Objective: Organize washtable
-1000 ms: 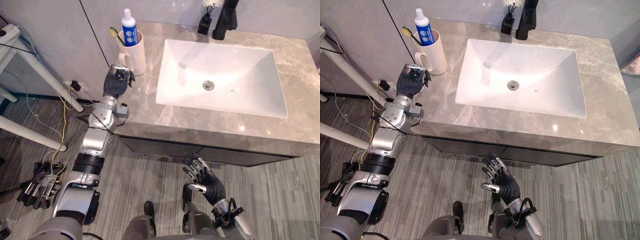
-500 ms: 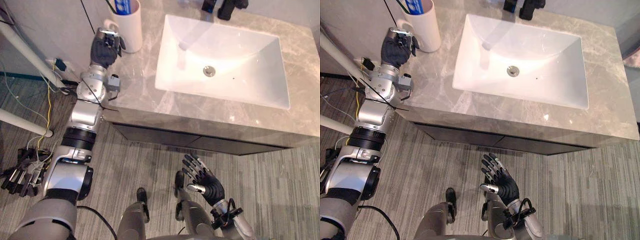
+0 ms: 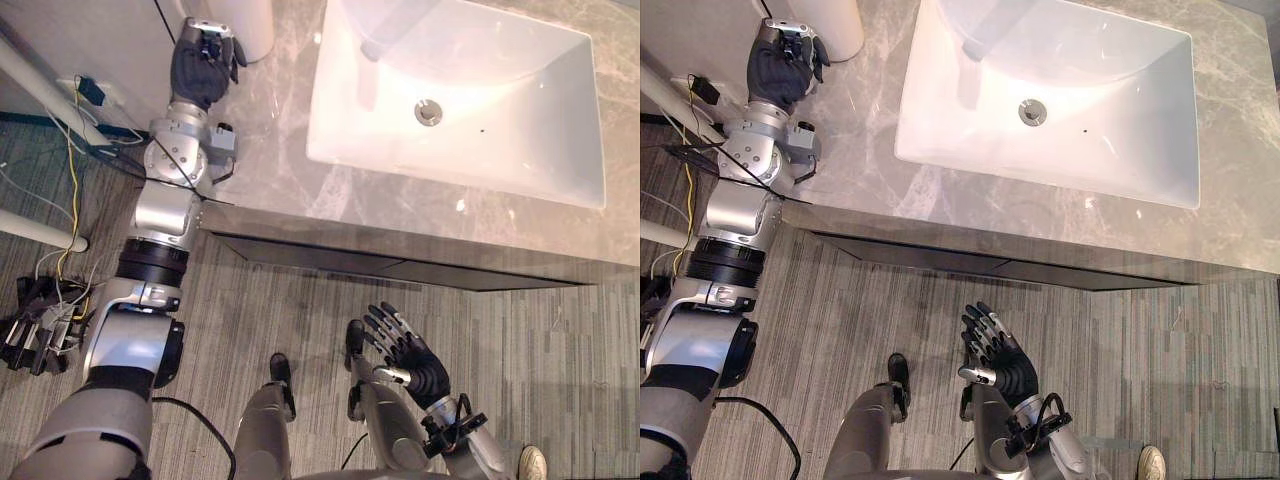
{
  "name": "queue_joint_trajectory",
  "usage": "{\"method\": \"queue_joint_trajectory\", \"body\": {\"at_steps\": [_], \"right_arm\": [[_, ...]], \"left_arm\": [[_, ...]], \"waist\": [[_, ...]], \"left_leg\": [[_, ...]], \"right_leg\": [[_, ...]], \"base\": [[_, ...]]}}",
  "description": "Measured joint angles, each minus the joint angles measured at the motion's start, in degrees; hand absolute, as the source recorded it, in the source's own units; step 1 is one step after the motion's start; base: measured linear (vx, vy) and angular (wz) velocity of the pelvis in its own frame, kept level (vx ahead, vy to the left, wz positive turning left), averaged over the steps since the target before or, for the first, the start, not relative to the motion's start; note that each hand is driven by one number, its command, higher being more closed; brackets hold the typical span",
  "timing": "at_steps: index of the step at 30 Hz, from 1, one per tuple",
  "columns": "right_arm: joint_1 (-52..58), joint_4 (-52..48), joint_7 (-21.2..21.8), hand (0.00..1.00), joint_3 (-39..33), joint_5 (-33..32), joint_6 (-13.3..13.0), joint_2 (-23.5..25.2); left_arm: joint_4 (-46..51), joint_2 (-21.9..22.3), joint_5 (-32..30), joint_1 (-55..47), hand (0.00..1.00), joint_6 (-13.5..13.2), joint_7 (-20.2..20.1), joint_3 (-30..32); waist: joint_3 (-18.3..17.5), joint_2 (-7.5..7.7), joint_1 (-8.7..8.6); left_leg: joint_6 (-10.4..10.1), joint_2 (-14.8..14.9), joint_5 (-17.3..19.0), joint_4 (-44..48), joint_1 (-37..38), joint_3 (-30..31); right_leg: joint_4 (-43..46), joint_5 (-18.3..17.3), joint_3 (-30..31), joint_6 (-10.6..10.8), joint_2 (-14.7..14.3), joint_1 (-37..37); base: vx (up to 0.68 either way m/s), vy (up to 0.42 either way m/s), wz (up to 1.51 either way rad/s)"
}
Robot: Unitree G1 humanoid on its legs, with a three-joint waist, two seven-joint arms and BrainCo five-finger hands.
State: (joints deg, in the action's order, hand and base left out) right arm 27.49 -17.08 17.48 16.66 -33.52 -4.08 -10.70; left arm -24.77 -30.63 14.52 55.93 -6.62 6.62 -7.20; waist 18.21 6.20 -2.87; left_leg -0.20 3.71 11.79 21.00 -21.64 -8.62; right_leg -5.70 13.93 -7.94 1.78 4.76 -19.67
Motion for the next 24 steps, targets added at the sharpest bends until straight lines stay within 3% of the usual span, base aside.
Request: {"method": "queue_joint_trajectory", "body": {"at_steps": [10,24], "right_arm": [[0.5,0.0,0.2,0.00,0.2,0.4,0.0,-1.0],[2.0,0.0,1.5,0.00,1.7,0.3,0.0,-0.9]], "left_arm": [[-4.6,-0.7,-1.8,7.8,1.00,0.3,2.0,-1.3],[-9.6,-1.7,-3.0,16.5,1.00,1.4,2.1,-6.4]], "waist": [[2.6,0.00,0.02],[2.8,0.16,-1.31]], "left_leg": [[0.0,0.1,0.0,0.9,-0.9,0.2],[0.1,0.2,0.1,1.1,-1.9,-0.2]], "right_leg": [[0.0,0.0,-0.1,0.0,-0.1,-0.4],[0.0,0.4,0.7,-0.1,-0.1,-1.8]], "base": [[0.00,0.010,0.01],[0.00,0.011,-0.02]]}}
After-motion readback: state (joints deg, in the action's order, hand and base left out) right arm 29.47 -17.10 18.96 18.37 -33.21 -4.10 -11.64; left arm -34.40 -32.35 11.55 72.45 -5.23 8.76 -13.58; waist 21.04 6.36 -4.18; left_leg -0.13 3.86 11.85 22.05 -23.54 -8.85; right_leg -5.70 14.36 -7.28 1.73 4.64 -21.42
